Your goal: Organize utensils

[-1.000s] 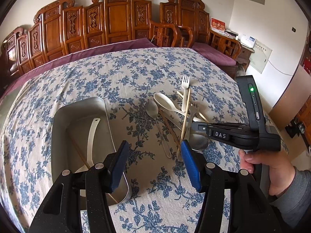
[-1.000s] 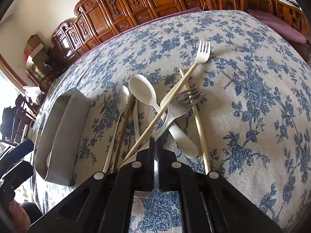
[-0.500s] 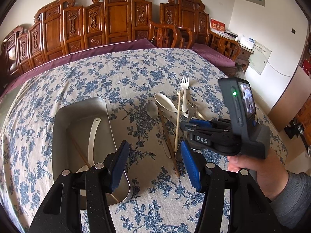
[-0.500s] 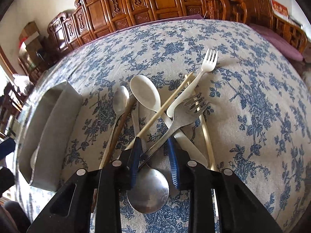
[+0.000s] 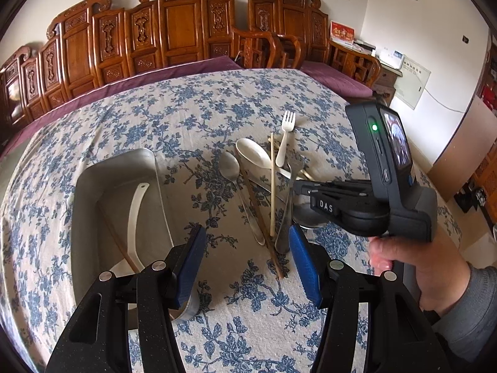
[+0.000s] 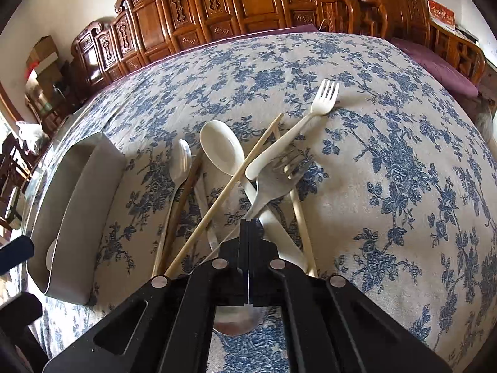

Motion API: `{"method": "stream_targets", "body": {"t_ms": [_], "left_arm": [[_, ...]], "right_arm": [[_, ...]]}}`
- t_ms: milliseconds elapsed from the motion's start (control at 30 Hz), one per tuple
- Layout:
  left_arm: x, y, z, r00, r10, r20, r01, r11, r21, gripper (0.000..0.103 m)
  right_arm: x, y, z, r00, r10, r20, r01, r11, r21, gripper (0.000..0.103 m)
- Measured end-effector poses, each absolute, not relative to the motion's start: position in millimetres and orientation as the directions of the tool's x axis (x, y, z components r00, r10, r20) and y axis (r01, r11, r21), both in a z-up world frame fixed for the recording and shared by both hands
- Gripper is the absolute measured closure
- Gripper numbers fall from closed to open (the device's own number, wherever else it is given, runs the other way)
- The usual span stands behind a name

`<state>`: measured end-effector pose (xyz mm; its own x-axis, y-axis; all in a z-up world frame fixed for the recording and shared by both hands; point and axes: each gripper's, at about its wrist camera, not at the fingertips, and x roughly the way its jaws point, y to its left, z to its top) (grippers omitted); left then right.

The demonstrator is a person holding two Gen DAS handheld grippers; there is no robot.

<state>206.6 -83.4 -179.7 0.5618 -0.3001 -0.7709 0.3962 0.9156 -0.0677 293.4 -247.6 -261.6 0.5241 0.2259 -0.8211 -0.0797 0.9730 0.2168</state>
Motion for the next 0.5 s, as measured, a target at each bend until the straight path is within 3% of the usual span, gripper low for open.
{"method": "stream_targets", "body": {"t_ms": [300, 433, 500], "left_arm": [[204, -88, -184, 0.558, -0.288, -0.778, 0.402, 0.914, -0.050, 0.050], [204, -81, -178, 0.567, -0.295, -0.769, 0.394, 0.917, -0.061, 0.050], [204, -78, -174, 0.575, -0.300, -0.761, 0.392, 0.918, -0.065, 0.050]], "right_arm": [[294, -255, -257, 0.533, 0.250, -0.808, -0.079, 0.966, 0.247, 0.100], [296, -251, -260, 0.513, 0.225, -0.828, -0.069, 0.973, 0.222, 0.082], [301, -251, -261, 0.491, 0.241, -0.837, -0.051, 0.967, 0.248, 0.078]]}}
